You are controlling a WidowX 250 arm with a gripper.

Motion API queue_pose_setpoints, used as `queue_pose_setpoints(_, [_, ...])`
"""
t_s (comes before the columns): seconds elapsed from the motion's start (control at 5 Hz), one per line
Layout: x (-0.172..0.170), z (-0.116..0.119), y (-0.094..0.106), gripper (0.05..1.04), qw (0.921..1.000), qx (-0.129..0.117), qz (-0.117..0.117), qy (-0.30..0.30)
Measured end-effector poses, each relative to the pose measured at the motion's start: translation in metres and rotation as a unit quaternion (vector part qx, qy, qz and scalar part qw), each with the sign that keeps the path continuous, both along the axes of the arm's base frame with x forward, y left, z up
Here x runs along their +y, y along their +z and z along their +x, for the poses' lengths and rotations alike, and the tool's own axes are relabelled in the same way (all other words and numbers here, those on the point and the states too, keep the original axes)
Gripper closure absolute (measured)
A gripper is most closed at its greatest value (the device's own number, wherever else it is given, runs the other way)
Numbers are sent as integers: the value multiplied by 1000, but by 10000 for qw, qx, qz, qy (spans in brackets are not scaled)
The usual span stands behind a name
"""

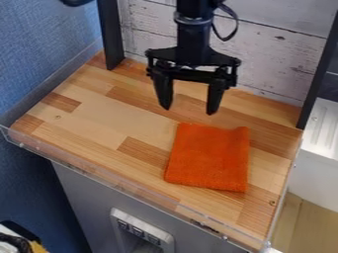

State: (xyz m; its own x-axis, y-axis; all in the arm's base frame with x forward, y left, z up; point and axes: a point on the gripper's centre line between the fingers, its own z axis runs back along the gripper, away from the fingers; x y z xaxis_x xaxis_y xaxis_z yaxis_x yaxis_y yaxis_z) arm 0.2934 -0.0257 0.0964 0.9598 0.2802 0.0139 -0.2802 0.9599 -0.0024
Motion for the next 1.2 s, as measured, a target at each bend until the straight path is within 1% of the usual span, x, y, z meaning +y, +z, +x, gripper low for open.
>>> queue_pose_setpoints(0.4, [-8, 16, 2, 86, 9992, -71, 45, 395])
queue_pose_setpoints(0.8, [-14, 22, 1, 87, 9983, 41, 91, 569])
queue_pose_setpoints(1.2, [-18, 18, -3, 85, 9971, 156, 57, 737])
